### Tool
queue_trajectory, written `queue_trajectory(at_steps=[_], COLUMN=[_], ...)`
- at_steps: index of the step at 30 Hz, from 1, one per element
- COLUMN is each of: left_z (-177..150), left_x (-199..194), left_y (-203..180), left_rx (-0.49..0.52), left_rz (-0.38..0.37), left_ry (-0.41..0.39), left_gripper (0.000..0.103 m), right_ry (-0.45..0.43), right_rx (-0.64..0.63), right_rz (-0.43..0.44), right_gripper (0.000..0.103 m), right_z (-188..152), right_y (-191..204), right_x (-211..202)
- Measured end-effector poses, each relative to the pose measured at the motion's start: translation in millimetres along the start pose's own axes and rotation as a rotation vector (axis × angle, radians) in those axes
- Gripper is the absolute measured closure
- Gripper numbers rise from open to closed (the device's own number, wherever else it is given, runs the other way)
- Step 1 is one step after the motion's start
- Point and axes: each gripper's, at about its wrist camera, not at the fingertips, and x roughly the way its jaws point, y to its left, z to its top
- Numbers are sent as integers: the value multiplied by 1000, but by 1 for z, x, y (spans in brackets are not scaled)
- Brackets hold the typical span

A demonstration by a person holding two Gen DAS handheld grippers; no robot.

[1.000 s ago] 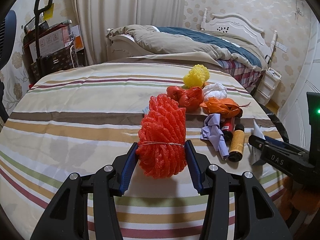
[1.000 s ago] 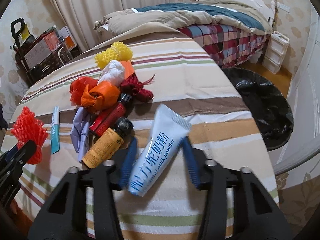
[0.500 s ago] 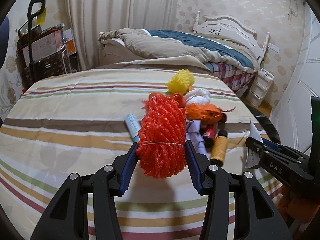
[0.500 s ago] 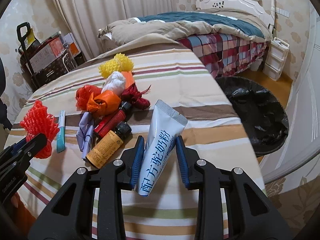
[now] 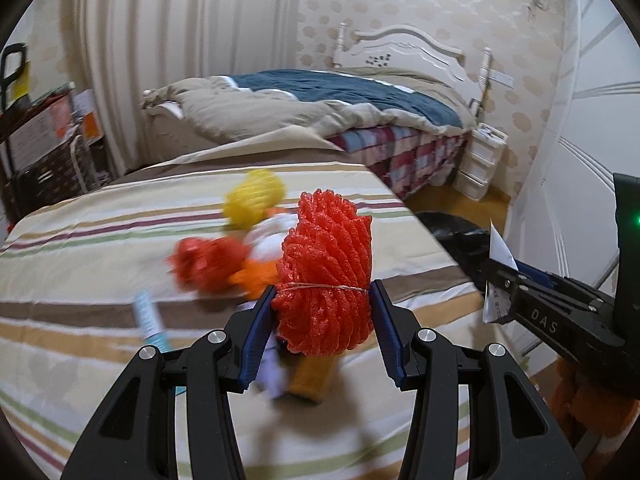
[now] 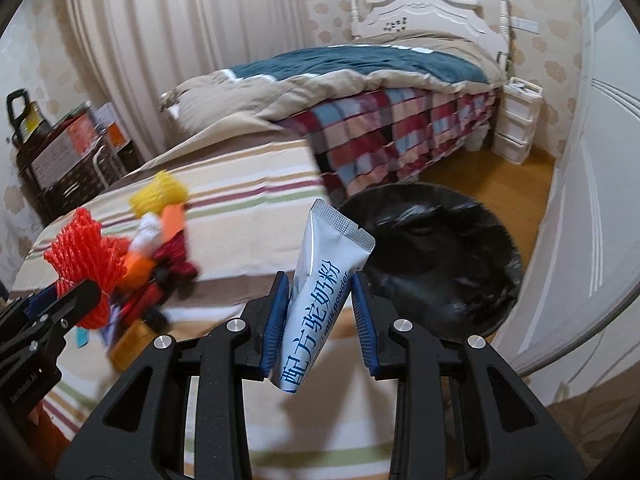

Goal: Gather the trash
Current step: 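Carry both items over the black bin and open both tools to drop them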

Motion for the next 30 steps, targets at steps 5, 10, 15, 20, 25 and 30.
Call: queue_trajectory(at_steps=[5,10,15,20,25,30], left_z=[16,29,40,48,55,57], left_x=[28,58,84,105,128,143], left_y=[-25,-55,-79,-100,-117,-131], left_rx=[30,63,85,113,137,167], left_rz=[-34,-50,-60,-57,-48,-40], left_ry=[23,41,60,74,97,112], left_gripper=[55,55,55,55,55,55], right_ry=[-25,-22,-12,3,20,35], right_rx=[19,36,49,59,73,88], right_rz=[-42,-52,-65,-68,-67,-69], right_gripper=[71,71,71,71,71,71], right_z=[16,27,33,38,40,40], right_y=[-33,-62,-86,-101,-113,-124], right_x=[10,25,40,54,67,76])
